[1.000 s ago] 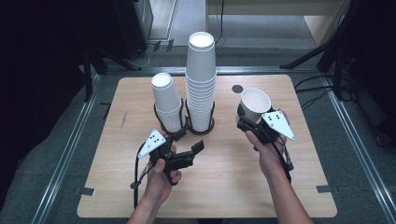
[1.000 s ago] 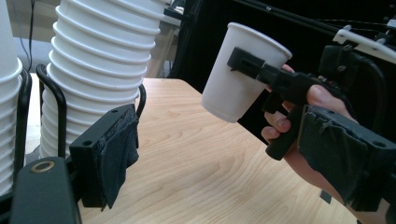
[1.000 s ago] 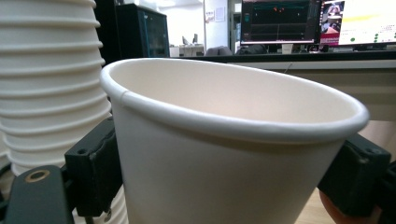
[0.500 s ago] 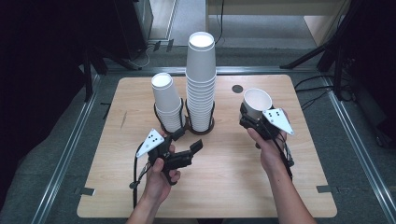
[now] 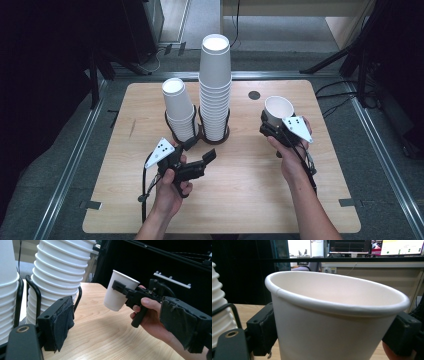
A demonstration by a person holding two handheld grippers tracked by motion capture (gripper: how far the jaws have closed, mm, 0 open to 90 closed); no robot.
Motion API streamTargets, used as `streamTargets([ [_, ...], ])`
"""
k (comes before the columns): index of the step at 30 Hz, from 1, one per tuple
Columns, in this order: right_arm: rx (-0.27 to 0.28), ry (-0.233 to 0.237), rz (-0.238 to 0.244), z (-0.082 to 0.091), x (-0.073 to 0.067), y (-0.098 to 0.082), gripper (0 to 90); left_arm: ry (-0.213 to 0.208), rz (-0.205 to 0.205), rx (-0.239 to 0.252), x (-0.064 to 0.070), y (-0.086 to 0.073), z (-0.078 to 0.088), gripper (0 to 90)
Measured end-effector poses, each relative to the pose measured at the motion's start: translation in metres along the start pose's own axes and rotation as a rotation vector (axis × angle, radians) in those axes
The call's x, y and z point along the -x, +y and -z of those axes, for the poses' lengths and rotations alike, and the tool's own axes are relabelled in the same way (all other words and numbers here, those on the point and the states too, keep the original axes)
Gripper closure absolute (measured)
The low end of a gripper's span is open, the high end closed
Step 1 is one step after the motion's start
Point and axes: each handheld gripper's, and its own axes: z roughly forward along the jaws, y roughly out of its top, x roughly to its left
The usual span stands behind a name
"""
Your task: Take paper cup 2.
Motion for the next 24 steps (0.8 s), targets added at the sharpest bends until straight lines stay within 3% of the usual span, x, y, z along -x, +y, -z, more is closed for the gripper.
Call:
streamTargets([
  [11,-0.049,-0.082,0.000,-0.010,0.015,-0.018,13.1,-0.001,0.002,-0.006,-0.001,-0.001,-0.001,12.5],
  [13,-0.055,-0.091,-0.017,-0.012,0.019,-0.022,13.1,0.001,0.003,-0.005,-0.001,-0.001,-0.001,12.6],
  [24,-0.083,-0.116,-0.016,-0.015,0.024,-0.030,12.7,0.001,0.002,-0.010,-0.002,-0.002,-0.001,12.5],
])
